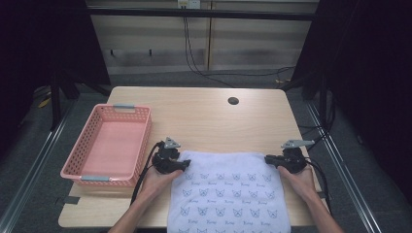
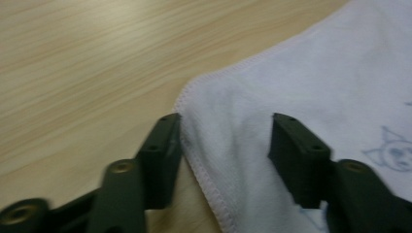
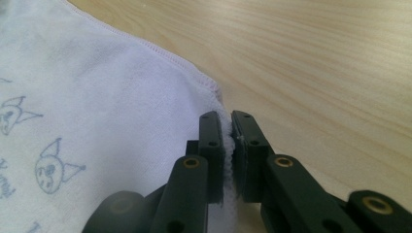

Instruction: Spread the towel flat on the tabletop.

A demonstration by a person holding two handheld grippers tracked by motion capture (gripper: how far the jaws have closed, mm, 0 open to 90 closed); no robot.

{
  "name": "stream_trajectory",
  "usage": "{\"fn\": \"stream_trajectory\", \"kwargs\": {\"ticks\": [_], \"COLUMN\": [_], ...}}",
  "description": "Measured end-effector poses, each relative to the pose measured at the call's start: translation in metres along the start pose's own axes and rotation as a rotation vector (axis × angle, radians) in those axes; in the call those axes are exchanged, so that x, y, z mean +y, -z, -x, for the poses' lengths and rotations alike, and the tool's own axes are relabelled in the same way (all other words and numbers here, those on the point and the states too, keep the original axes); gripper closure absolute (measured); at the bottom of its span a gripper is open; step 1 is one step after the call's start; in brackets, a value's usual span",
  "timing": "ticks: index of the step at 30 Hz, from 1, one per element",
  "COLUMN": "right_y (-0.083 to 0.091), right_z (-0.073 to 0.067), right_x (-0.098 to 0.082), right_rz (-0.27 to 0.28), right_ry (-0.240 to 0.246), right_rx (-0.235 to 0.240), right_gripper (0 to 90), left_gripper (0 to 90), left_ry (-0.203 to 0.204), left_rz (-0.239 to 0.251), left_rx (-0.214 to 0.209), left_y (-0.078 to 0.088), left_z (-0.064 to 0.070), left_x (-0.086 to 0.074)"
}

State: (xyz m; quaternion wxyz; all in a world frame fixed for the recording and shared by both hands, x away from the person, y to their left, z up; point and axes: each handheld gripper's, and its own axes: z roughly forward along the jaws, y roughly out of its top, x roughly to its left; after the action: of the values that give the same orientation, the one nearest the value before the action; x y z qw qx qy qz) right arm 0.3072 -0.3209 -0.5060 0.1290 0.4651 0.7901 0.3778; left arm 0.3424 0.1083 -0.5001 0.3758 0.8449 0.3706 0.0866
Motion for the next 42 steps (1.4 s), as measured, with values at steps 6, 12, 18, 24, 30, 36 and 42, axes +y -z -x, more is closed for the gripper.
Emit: {"fn": "stream_trajectory", "kwargs": {"ticks": [6, 12, 18, 24, 30, 36, 42], "right_y": [0.001, 0.015, 0.034, 0.056, 0.069, 0.075, 0.08], "right_z": [-0.003, 0.002, 0.0, -0.01, -0.017, -0.017, -0.008], "right_x": [-0.002, 0.007, 0.013, 0.021, 0.039, 0.067, 0.094], "right_rz": [-0.008, 0.058, 0.133, 0.196, 0.265, 0.319, 0.35], "right_ry": [-0.033, -0.053, -0.07, -0.054, -0.04, -0.009, -0.005], "right_rx": [0.044, 0.068, 0.102, 0.121, 0.127, 0.125, 0.111], "right_gripper": [84.2, 84.4, 84.3, 84.4, 84.4, 84.5, 84.7], "left_gripper": [85.8, 86.4, 86.5, 86.6, 86.6, 86.5, 86.6], "left_ry": [0.024, 0.001, 0.024, 0.017, 0.028, 0.008, -0.023], "left_rz": [-0.001, -0.003, 0.078, 0.144, 0.182, 0.221, 0.247], "left_rx": [-0.115, -0.134, -0.175, -0.191, -0.19, -0.18, -0.142], "left_y": [0.0, 0.001, 0.022, 0.044, 0.061, 0.077, 0.089], "left_z": [-0.007, -0.001, 0.0, 0.0, -0.009, -0.009, -0.014], "left_x": [-0.003, -0.003, 0.007, 0.014, 0.025, 0.05, 0.079]}}
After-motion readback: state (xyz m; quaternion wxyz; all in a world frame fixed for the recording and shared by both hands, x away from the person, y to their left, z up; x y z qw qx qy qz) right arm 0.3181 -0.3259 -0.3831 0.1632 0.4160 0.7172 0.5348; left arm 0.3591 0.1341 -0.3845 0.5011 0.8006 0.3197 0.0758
